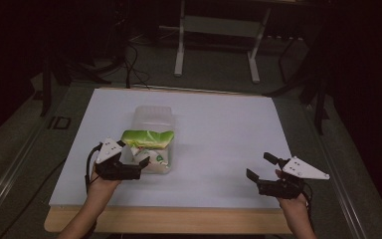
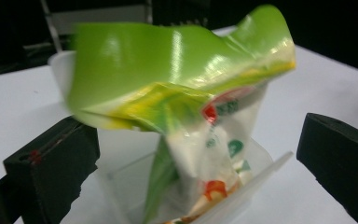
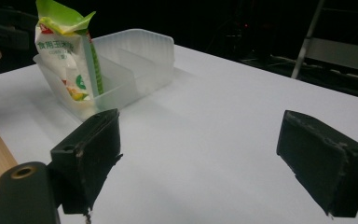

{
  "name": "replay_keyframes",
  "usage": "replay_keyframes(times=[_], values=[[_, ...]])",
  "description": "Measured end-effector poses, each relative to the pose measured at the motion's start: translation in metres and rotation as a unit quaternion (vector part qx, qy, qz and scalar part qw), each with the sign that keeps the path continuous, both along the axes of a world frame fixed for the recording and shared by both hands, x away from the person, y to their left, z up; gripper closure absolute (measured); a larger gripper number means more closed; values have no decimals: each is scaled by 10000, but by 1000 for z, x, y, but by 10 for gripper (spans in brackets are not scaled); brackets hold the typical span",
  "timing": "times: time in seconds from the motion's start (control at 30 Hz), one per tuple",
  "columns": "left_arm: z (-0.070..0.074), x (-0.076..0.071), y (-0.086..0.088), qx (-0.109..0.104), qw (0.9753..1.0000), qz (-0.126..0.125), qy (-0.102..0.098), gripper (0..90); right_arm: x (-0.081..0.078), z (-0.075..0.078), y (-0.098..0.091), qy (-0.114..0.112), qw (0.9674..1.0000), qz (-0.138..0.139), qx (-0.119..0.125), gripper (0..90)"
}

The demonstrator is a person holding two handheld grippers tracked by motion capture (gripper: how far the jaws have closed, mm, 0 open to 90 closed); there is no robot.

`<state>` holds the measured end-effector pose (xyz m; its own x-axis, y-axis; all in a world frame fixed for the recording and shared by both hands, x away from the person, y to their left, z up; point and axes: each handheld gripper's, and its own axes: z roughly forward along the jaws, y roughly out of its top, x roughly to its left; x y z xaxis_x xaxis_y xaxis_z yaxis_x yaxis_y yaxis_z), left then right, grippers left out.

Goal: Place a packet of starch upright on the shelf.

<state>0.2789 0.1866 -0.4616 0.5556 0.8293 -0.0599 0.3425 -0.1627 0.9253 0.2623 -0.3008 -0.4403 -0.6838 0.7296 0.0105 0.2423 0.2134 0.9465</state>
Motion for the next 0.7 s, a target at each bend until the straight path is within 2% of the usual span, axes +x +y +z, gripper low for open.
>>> replay_keyframes(times=[0.17, 0.4, 0.6, 0.7], values=[[4, -5, 10, -34, 9997, 89, -217, 0, 0, 0, 1, 22, 10000, 31, 13, 135], [5, -17, 19, 15, 9994, 221, -262, 0, -1, -1, 2, 20, 10000, 55, -21, 135], [-4, -33, 24, -84, 9998, 11, -176, 0, -2, -2, 3, 32, 10000, 80, -13, 135], [-6, -46, 22, -169, 9993, -118, -297, 0, -2, -2, 4, 33, 10000, 88, -21, 135]])
